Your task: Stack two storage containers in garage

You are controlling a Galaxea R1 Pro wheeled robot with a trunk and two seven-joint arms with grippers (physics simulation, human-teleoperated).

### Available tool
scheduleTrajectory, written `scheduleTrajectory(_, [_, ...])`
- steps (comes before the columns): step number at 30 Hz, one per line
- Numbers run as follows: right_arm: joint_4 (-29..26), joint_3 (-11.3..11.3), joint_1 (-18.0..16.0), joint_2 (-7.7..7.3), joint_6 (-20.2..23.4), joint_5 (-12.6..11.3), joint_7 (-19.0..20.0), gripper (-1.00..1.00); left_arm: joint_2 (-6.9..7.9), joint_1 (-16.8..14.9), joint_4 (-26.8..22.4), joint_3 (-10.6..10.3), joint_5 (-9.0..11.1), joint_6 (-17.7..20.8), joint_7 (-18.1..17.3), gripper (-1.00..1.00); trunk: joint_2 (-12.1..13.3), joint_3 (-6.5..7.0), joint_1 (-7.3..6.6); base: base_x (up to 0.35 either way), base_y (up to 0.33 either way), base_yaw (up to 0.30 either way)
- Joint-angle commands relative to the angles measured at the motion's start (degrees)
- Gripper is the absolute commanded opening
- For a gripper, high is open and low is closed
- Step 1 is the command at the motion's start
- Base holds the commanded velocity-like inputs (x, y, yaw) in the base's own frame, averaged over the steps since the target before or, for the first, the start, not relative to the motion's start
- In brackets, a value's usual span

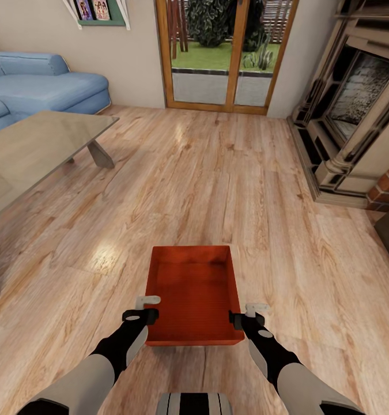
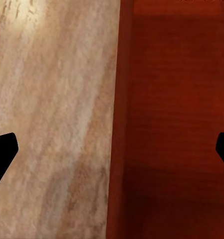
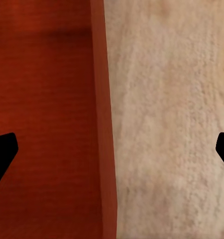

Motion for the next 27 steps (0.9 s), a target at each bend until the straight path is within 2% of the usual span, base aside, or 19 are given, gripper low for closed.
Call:
scheduleTrajectory(1, [0.0,-0.4,0.0,0.05,-0.2,0.6,-0.1,1.0,0.05,0.0,-0.1,-0.5,0.6,0.3,0.5,1.0,0.0,-0.04,-0.01,0.0,0.0,0.0])
scheduleTrajectory(6, [0.1,-0.4,0.0,0.05,-0.2,0.6,-0.1,1.0,0.12,0.0,0.0,-0.5,0.5,0.3,0.5,1.0,-1.6,-0.75,0.87,0.0,0.0,0.0])
scheduleTrajectory(20, [0.1,-0.2,0.0,0.14,-0.2,0.8,0.0,1.0,0.18,0.0,-0.1,-0.4,0.7,0.3,0.4,1.0,-1.6,-0.75,0.87,0.0,0.0,0.0])
scheduleTrajectory(22, [0.1,-0.1,0.0,0.14,-0.2,1.3,0.1,1.0,0.18,0.0,-0.1,-0.4,0.7,0.3,0.4,1.0,-1.6,-0.75,0.87,0.0,0.0,0.0])
scheduleTrajectory(27, [0.1,0.6,0.0,0.34,-0.2,4.6,0.1,1.0,0.21,0.0,-0.1,-0.3,0.7,0.3,0.4,1.0,-1.6,-0.75,0.87,0.0,0.0,0.0])
